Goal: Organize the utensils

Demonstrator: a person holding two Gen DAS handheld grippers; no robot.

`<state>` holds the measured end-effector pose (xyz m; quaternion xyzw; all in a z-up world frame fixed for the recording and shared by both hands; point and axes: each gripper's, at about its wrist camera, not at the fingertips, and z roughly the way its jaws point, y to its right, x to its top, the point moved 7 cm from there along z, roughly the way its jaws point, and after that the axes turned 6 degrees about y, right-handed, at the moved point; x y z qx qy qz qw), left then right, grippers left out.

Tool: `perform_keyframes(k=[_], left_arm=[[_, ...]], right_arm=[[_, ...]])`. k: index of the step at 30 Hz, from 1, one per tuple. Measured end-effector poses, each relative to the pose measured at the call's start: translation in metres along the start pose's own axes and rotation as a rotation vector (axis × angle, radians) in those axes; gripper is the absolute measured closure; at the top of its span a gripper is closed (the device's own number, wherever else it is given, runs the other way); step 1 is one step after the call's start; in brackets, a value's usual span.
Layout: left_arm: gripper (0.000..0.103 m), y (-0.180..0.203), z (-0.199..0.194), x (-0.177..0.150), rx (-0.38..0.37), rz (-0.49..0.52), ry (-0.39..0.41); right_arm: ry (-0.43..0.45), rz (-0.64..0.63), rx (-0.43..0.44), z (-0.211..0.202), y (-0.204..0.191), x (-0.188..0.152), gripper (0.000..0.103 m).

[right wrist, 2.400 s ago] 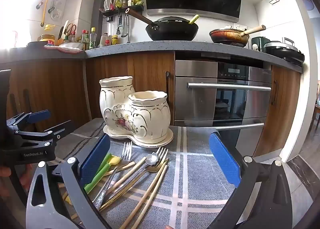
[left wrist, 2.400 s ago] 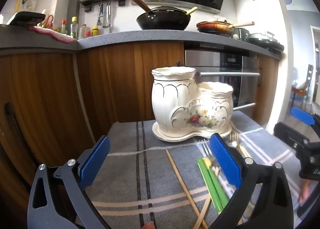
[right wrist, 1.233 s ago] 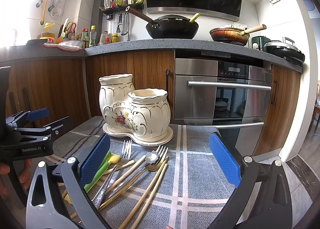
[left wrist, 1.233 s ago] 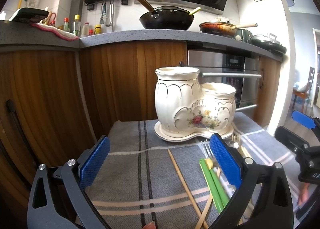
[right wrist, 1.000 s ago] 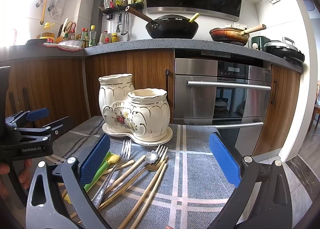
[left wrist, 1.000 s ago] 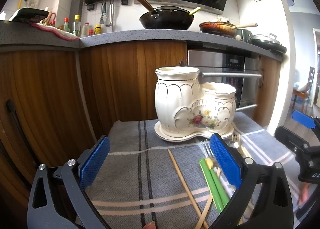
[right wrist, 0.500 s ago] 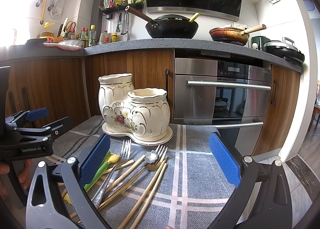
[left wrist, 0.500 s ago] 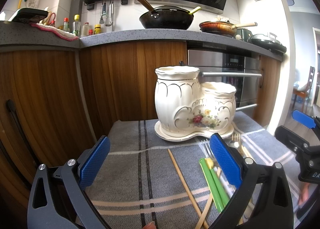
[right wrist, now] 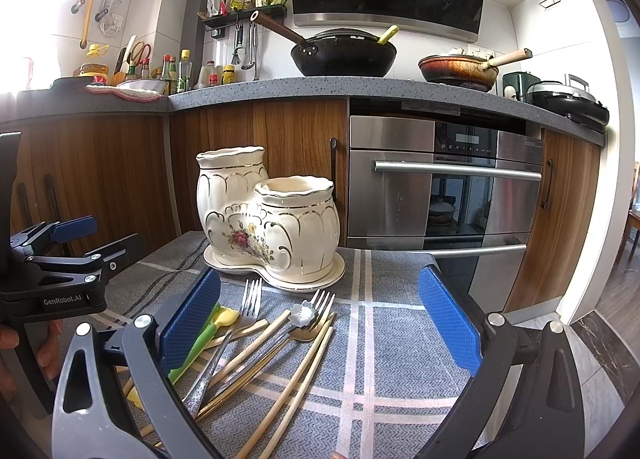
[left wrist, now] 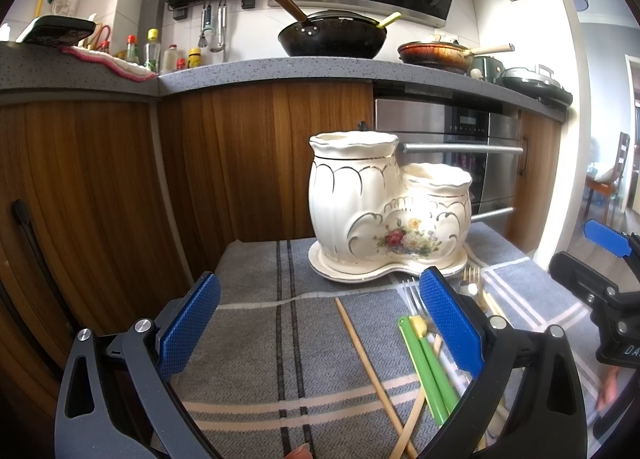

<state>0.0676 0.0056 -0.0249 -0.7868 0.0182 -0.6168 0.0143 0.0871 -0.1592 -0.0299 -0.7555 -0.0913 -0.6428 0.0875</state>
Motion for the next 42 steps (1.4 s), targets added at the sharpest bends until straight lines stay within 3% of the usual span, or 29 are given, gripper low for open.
perform_keyframes(k=[20,23,26,30,34,42], left_arm=[[0.004,0.002,0.001,-0.003,-0.004,0.004,-0.012],[0.004,-0.001,0.002,-0.002,-0.004,0.013,-0.014],[0.004,-0.010,0.004,0.000,0.011,-0.004,-0.028],[0.004,-0.022,0.015,-0.008,-0.017,-0.068,-0.122],[0.004,-0.025,0.025,-0.021,-0.021,-0.055,-0.214],[0.010,-0.007,0.041,-0.052,-0.088,-0.022,-0.404]], right_arm=[[-0.006,-0.004,-0.001,0.000,0.001,0.000,0.005],[-0.010,-0.004,-0.021,0.001,0.004,0.000,0.005],[-0.005,0.011,-0.095,0.002,0.019,0.001,0.005],[-0.013,0.032,-0.136,-0.001,0.035,0.003,0.005],[-0.042,0.020,-0.154,-0.001,0.043,0.004,0.005],[-0.278,0.117,-0.027,0.013,0.047,-0.020,0.005]])
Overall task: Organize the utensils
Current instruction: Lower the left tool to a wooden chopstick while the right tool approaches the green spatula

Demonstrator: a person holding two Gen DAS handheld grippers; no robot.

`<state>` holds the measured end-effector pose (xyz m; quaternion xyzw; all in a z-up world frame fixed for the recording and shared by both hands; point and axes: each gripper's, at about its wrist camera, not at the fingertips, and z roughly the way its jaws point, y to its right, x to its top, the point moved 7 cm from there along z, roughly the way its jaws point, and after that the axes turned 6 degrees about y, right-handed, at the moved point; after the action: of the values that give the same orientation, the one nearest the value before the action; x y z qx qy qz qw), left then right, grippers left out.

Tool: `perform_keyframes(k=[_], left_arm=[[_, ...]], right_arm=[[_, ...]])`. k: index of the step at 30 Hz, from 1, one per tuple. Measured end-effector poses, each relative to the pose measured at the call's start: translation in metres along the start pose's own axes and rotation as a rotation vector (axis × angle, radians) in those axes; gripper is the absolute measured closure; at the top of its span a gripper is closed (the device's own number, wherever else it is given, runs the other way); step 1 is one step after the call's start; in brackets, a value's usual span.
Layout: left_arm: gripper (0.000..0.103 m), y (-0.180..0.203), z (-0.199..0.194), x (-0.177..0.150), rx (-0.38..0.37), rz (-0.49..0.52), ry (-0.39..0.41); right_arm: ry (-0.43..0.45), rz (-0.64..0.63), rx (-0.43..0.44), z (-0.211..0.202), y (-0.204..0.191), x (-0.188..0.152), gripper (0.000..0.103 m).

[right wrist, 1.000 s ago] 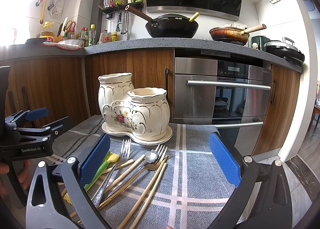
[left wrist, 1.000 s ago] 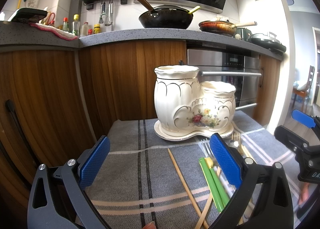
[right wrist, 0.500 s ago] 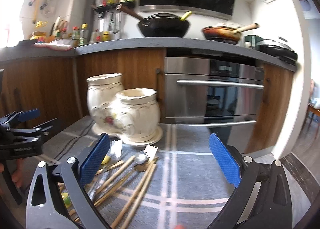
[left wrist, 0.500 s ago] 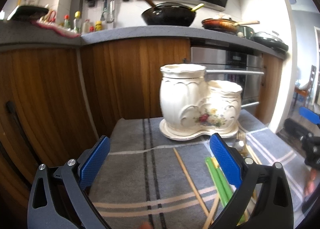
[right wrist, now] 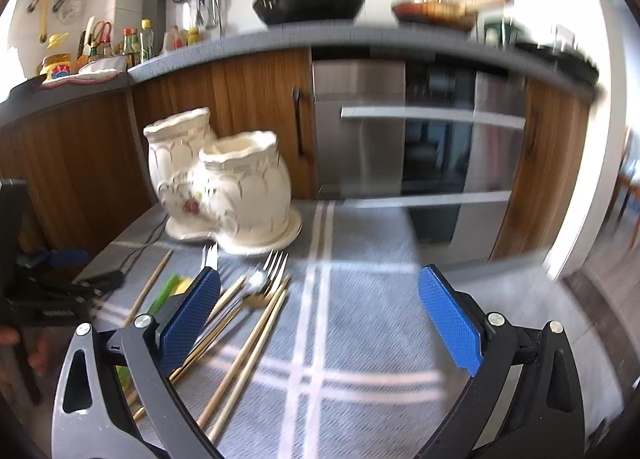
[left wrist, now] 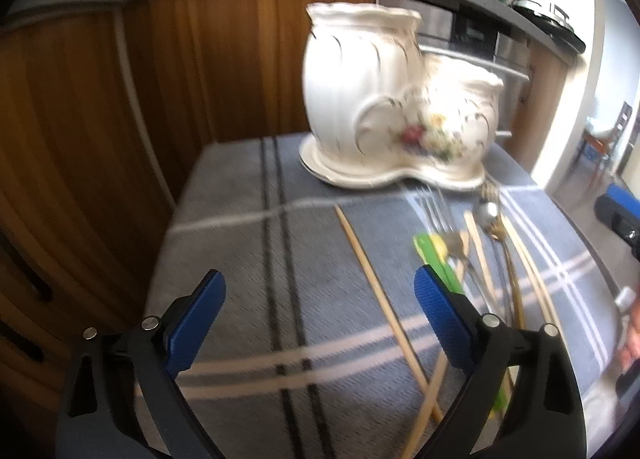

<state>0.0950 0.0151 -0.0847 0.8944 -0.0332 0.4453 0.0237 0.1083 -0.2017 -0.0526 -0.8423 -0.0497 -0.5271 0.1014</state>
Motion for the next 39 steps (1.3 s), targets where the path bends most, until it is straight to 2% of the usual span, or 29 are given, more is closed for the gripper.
perform_keyframes(k=[3,5,8,10,12,15,16,22,25,31,36,39], left_arm=[[0.023,0.006,0.003,-0.002,-0.033,0.008,-0.039],[0.028,0.010,0.005,-0.004,-0.031,0.029,-0.054],[0.039,0.015,0.010,-0.010,-0.042,0.042,-0.092],[0.047,0.018,0.013,-0.012,-0.058,0.042,-0.115],[0.054,0.020,0.017,-0.015,-0.060,0.058,-0.138],[0.061,0.023,0.019,-0.014,-0.050,0.095,-0.136],[0.069,0.023,0.019,-0.013,-0.056,0.101,-0.134],[0.092,0.021,0.020,-0.011,-0.045,0.142,-0.120],[0.092,0.018,0.021,-0.009,-0.053,0.138,-0.117],[0.093,0.012,0.026,-0.006,-0.043,0.149,-0.116],[0.094,0.011,0.027,-0.005,-0.050,0.137,-0.112],[0.094,0.013,0.027,-0.005,-0.082,0.121,-0.111]], right_arm=[[-0.068,-0.026,0.036,0.005,-0.007,-0.009,0.005],[-0.085,-0.085,0.022,0.007,-0.012,-0.016,0.006],[-0.113,-0.112,0.018,0.011,-0.015,-0.022,0.013],[-0.129,-0.104,0.025,0.014,-0.013,-0.022,0.020],[-0.152,-0.090,0.041,0.017,-0.013,-0.025,0.032],[-0.211,-0.078,0.096,0.021,-0.020,-0.032,0.044],[-0.226,-0.081,0.105,0.022,-0.023,-0.033,0.049],[-0.289,-0.131,0.115,0.025,-0.034,-0.046,0.067],[-0.319,-0.149,0.118,0.028,-0.039,-0.052,0.070],[-0.322,-0.153,0.107,0.028,-0.038,-0.054,0.074],[-0.281,-0.117,0.128,0.026,-0.040,-0.043,0.074],[-0.277,-0.119,0.140,0.031,-0.046,-0.037,0.074]])
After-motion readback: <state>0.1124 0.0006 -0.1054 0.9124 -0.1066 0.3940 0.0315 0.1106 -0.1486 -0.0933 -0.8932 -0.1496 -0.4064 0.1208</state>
